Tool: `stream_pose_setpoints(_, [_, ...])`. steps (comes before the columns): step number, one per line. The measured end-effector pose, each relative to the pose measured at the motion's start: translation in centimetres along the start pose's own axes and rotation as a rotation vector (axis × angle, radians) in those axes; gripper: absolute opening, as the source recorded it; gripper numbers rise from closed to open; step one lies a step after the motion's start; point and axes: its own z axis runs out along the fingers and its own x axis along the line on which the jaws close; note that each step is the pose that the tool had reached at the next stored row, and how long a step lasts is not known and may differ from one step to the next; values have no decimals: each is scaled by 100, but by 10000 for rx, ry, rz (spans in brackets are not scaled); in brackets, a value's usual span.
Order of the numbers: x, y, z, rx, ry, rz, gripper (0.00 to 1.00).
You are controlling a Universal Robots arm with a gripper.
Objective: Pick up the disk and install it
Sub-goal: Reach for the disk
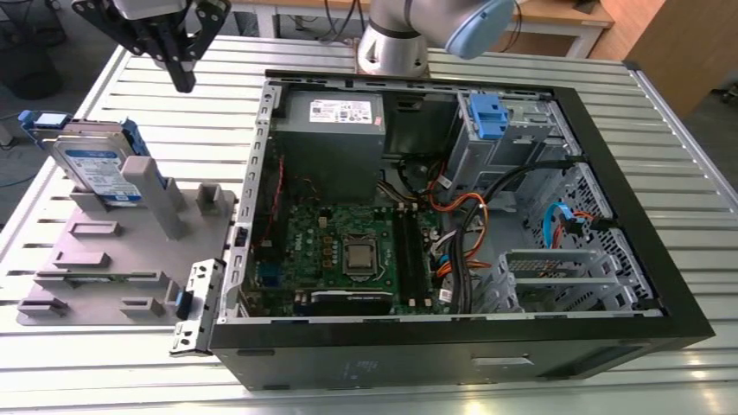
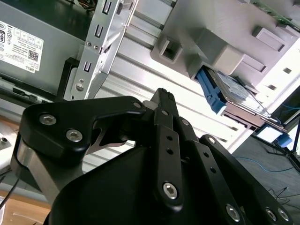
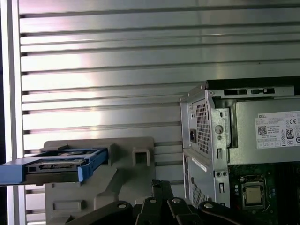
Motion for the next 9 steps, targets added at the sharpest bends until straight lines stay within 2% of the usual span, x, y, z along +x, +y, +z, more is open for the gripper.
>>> stream_pose_setpoints(9, [136,-10,1,1,1,1,11])
